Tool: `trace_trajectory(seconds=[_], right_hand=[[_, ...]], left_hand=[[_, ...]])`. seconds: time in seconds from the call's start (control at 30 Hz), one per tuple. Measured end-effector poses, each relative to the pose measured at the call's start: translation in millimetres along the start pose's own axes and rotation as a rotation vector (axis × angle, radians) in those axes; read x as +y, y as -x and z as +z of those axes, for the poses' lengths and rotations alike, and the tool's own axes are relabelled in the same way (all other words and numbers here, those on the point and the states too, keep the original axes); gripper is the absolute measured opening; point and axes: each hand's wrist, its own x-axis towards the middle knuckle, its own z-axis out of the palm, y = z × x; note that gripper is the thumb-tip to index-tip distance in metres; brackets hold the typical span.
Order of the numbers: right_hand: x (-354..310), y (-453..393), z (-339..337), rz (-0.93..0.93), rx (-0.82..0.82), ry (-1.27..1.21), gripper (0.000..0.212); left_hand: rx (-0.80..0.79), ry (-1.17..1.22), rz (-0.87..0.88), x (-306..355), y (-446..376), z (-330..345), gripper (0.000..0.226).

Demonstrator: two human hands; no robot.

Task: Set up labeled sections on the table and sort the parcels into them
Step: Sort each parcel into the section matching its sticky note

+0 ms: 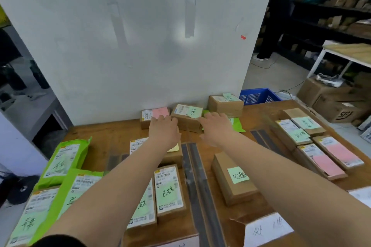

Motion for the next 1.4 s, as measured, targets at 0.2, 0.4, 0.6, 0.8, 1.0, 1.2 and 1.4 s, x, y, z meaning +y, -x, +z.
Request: trace_trajectory(seconds=[0.2, 0.4, 0.6, 0.8, 1.0, 1.2, 1.4], right_hand=[[33, -67, 40, 0.025, -0.119, -0.143, 0.054], [56, -141, 86, 0.049, -0.170, -0.326, 0.056], [72, -210, 137, 0.020, -0.174, -0.362, 0.056], [76, -251, 170, 0.042, -0.165, -0.448, 0.065], [77, -254, 180, 0.099, -0.226, -0.646, 0.052], [67, -238, 183, 0.221, -0.207, -0.950, 0.054], [71, -216, 150, 0.292, 0.026, -1.156, 0.038]], left_hand=[[-0.081, 0.177, -0.069, 8, -72, 36, 0.046], [-0.133, 0.222, -0.125, 8, -134, 77, 0.044], [-0.146, 0.298, -0.277, 5, -175, 121, 0.045], [-0.195, 0.281, -0.380, 5, -184, 148, 0.048], [-0.275, 0.510, -0.471, 16, -191, 147, 0.059], [-0.172, 0.781, -0.539, 21, -198, 130, 0.035], [0.053, 0.976, -0.588, 16, -183, 98, 0.033]])
